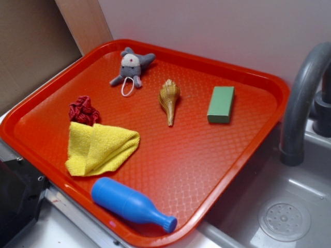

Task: Grab the green block.

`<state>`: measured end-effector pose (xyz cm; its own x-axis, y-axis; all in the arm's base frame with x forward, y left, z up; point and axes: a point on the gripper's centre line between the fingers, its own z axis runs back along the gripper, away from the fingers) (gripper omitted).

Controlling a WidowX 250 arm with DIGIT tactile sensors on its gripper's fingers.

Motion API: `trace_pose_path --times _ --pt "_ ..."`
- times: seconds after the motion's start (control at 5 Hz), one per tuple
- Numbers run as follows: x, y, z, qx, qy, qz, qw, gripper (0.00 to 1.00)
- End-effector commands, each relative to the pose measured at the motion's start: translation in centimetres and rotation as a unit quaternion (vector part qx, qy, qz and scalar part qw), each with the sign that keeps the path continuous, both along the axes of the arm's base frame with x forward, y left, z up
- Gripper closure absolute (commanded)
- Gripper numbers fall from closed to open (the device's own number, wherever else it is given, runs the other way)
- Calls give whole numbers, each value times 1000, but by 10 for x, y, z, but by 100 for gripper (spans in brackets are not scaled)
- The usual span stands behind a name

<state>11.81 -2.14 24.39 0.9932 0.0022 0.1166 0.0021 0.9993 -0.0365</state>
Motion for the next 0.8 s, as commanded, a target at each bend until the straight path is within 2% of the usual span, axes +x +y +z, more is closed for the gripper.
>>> trace_pose_path --times 0.0,0.2,0.4,0.6 --pt "0 0 0 0 0 0 1000 0" --pt "21 -20 -7 -16 19 -8 1000 0" --pt "39 -39 -12 -21 9 23 999 0" --pt "63 -62 -28 -15 -15 82 996 0"
